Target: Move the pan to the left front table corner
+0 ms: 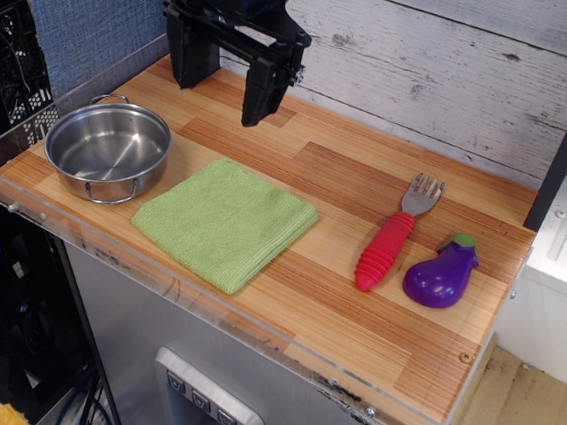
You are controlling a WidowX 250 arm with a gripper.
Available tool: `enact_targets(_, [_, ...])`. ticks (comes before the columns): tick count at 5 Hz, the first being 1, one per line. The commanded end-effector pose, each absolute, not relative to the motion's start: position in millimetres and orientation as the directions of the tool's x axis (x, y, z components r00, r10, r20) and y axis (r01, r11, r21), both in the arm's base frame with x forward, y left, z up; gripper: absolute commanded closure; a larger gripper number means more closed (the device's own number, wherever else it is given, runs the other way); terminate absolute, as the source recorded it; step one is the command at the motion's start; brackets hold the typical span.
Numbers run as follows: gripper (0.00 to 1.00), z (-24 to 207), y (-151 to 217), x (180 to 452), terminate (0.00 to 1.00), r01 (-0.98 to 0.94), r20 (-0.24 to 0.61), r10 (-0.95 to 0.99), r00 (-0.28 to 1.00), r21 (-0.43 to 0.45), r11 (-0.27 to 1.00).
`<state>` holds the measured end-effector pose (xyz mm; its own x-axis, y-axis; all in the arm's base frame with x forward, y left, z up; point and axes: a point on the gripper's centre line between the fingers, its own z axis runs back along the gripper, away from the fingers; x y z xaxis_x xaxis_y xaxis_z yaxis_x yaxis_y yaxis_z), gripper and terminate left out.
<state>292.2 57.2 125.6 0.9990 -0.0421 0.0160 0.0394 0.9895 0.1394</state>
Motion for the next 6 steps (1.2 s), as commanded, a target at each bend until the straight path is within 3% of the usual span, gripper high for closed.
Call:
enact_targets(1, [0.0, 140.1, 52.5, 289.7, 0.0, 0.058, 0.104, -0.077, 0.992, 0.173, 0.983])
enact_targets(3, [0.0, 134.3, 48.8, 288.1, 0.0, 0.019, 0.095, -0.026, 0.995, 0.067, 0.998])
enact_targets(5, [0.0, 133.2, 43.9, 287.7, 0.0, 0.029, 0.08, -0.034, 0.996, 0.06, 0.998])
enact_targets(6, [0.0, 133.2, 43.9, 287.7, 1.0, 0.029, 0.08, -0.034, 0.996, 0.06, 0.998])
